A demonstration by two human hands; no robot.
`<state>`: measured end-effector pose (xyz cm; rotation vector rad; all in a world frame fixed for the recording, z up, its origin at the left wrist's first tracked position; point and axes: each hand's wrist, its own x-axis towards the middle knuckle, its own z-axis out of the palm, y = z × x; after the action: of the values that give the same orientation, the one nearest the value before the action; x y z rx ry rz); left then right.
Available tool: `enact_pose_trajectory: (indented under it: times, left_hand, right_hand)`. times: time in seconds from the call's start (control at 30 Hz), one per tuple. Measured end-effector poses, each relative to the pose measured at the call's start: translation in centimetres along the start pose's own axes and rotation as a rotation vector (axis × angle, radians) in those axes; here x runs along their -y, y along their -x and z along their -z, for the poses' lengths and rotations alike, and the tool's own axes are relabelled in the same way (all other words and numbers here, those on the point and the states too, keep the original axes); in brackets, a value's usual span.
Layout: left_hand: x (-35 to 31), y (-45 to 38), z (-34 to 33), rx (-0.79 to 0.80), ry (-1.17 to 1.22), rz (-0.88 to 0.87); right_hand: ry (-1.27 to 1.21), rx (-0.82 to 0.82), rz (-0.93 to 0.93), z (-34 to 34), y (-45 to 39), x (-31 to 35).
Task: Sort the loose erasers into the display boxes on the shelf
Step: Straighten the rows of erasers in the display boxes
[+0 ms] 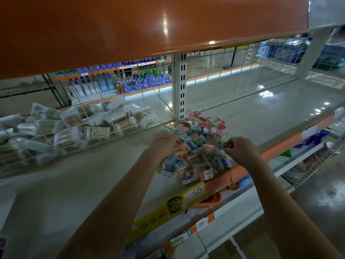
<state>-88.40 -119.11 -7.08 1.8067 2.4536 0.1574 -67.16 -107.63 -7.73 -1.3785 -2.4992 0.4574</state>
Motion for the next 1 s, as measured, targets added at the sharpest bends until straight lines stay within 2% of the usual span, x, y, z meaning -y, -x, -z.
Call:
enact_pose_trajectory:
  times: [0.2,0.33,0.5,0.77,0.87,1.0]
  left_hand:
    - [1.0,1.1,-0.3,-0.098,-0.011,-0.073]
    - [1.6,3.2,0.0,-0.235,0.227,-0.026]
    - [1.8,6.8,2.3,-0.318,0.651,0.019]
    - [3.5,13.4,4.0,-0.322,1.012,0.071]
    - [5.0,16.1,4.1,-0.345,1.052,0.103]
    - [7.9,20.0,4.3,-0.453,0.912,0.237]
  right_hand:
    - [-0.107,-0.09,0.202,0.1,1.4,3.0]
    - [-0.155,-0.067,0.322,0.0,2.5,5.4]
    - [-0.175,-0.047,0.453,-0.2,3.5,8.2]
    - [-0.309,-0.03,0.583,-0.8,5.9,13.9]
    - [-0.325,0.007,0.626,-1.7,6.7,16.3]
    - [-0.339,0.065,0.722,-3.0,8.3,20.3]
